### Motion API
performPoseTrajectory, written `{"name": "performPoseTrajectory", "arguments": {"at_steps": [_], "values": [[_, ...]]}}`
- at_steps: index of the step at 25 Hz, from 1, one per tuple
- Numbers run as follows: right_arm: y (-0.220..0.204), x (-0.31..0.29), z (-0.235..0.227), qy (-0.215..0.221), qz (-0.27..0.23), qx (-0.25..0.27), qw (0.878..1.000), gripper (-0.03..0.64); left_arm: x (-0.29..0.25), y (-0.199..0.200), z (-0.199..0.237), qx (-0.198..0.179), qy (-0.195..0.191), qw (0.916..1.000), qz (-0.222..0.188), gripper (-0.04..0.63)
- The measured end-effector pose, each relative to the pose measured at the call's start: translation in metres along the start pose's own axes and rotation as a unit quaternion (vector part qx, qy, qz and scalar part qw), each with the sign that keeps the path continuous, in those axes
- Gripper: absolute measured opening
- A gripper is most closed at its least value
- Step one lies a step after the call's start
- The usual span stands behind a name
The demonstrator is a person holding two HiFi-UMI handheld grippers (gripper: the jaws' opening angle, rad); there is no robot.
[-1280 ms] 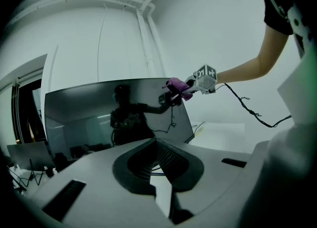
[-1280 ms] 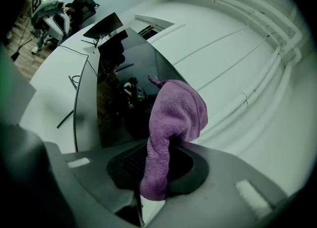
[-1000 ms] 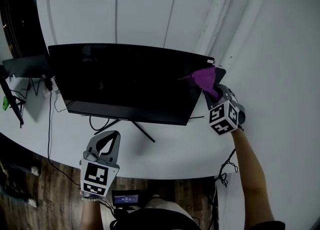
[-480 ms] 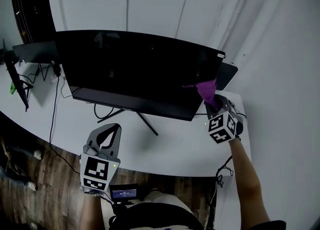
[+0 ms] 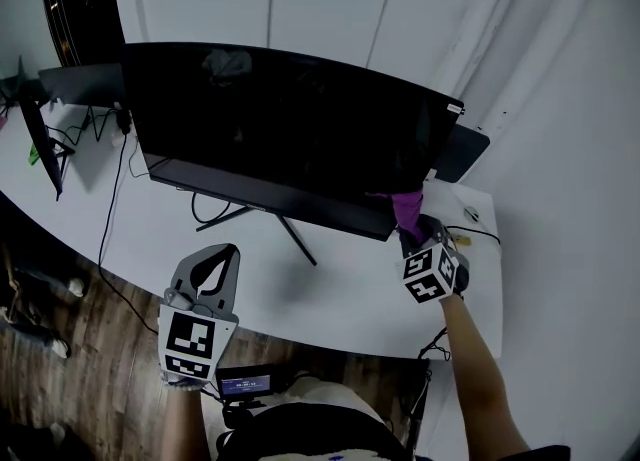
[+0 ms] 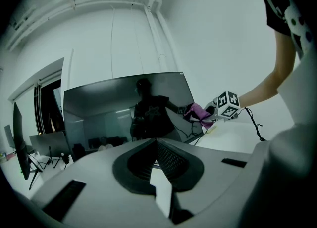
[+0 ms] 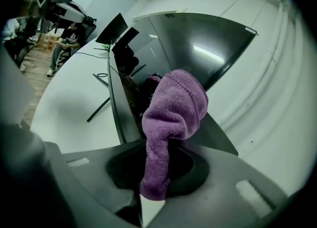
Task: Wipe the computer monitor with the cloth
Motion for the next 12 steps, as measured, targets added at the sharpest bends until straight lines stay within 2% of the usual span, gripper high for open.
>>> {"name": "performPoseTrajectory", "arguments": {"at_steps": [8,12], "values": [[-0.028,-0.012,0.036,0.032,0.036,-0.052,0.997,0.077,0.01,-0.009,0.004,0.012,0.022,0.9997,0.002,0.006],[-0.039,-0.015,0.053,0.039,0.058,-0.051,0.996,0.077,0.016,-0.016,0.011,0.015,0.024,0.9996,0.005,0.006]]}}
Point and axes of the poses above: the fingertips, and each gripper's own axes: x backward along the fingers, z to its left, y out of its top, the point moved 2 cm from there along x, backward along the fingers, and after that the axes turned 7 degrees about -y, right-handed, at the moved point
